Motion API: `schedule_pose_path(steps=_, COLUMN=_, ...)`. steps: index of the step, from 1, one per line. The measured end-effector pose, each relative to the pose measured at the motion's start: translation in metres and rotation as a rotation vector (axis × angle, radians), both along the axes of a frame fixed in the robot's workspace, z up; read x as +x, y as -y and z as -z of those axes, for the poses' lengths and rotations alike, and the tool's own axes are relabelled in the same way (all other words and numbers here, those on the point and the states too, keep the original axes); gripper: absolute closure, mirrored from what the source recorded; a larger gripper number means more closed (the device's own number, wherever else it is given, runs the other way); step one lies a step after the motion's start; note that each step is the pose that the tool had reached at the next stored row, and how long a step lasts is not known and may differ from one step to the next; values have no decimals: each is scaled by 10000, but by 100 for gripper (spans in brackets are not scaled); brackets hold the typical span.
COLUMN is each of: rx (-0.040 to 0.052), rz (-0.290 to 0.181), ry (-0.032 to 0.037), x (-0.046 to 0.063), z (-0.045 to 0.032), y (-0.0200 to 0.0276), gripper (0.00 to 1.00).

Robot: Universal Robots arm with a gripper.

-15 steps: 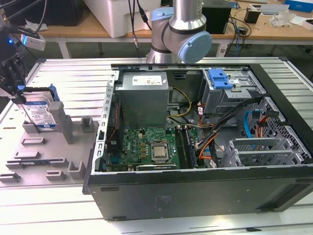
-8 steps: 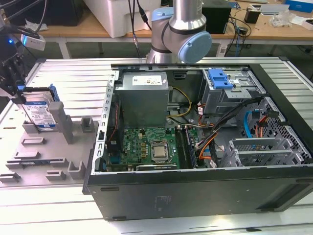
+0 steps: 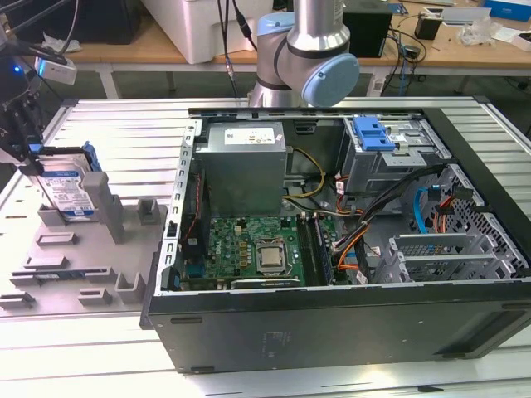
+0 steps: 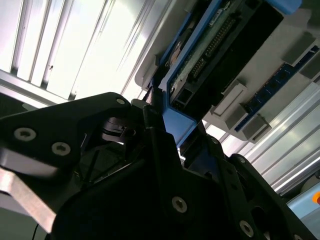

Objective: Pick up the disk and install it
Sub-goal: 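Pick up the disk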

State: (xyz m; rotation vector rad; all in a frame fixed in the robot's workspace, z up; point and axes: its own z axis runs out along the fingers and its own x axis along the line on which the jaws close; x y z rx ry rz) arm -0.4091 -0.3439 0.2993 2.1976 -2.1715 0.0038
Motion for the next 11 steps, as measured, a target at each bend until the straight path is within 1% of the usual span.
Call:
schedule_pose_path(steps=5, rx=-1, rz=0, ry=0, x=0, z=-27, y=0, gripper=63)
schedule_pose_path(steps=11, rx=-5, rz=0, ry=-1, x=0, z=-29, y=1, gripper=63)
